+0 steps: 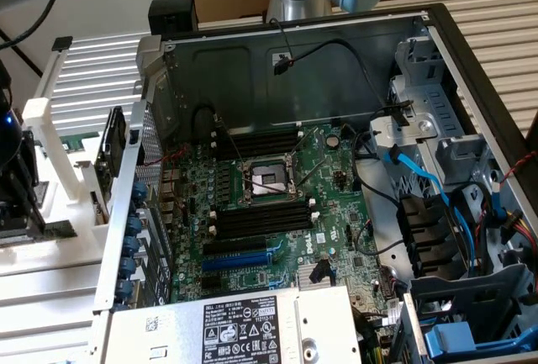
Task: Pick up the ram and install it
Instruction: 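Pick up the ram and move it above insertion slot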
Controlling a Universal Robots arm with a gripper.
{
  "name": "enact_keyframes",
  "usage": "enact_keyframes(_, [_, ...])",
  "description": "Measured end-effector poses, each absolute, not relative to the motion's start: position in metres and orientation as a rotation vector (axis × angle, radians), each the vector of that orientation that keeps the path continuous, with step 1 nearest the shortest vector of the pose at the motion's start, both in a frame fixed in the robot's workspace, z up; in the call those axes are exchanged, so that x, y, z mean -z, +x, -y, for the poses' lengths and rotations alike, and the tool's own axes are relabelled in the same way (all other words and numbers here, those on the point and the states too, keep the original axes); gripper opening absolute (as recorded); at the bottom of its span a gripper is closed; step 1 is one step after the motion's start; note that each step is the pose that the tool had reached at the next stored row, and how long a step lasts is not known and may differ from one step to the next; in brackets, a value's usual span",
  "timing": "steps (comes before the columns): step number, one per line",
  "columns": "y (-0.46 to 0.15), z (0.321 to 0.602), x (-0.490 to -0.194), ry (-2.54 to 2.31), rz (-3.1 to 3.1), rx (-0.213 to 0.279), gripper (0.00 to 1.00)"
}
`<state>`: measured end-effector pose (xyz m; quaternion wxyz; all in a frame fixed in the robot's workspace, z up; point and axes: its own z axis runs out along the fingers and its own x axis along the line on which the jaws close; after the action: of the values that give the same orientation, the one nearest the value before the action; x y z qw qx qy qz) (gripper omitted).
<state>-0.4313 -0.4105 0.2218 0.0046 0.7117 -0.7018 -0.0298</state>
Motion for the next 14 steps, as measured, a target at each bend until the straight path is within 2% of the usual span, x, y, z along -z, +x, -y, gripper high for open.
enact_keyframes(14, [-0.434, 0.411, -0.284, 2.226, 2.202, 0.093, 0.12])
